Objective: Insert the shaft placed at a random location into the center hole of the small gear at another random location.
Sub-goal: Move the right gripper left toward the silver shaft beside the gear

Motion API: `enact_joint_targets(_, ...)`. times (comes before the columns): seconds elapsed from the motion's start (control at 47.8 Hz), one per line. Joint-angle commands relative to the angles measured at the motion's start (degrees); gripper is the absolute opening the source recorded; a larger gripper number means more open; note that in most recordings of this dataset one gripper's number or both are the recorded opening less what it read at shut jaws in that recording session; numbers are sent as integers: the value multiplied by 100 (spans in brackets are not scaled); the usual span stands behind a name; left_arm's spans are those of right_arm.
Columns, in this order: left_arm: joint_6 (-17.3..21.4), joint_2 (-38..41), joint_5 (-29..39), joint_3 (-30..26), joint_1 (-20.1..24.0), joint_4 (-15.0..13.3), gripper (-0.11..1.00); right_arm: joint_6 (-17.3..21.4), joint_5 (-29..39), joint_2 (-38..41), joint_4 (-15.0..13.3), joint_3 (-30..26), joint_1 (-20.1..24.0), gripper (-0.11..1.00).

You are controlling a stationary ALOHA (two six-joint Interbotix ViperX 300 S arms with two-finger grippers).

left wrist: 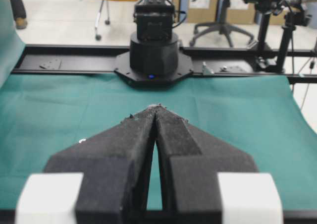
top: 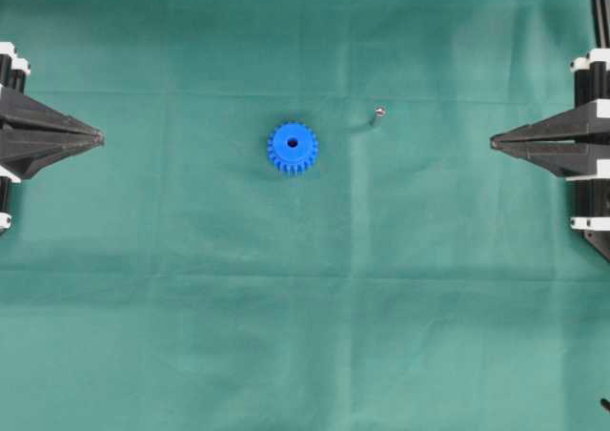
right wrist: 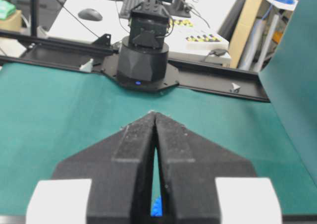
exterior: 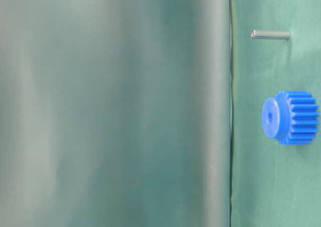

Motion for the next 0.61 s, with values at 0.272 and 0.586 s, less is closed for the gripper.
enact_joint_targets(0.272,88,18,-79,-79,0,-185,-1,-105,-396,738,-26,-141,-624,0)
enact_joint_targets(0.586,79,9,-176,9,9,-193,-1,18,-1371,2707,18,-149,-1274,3)
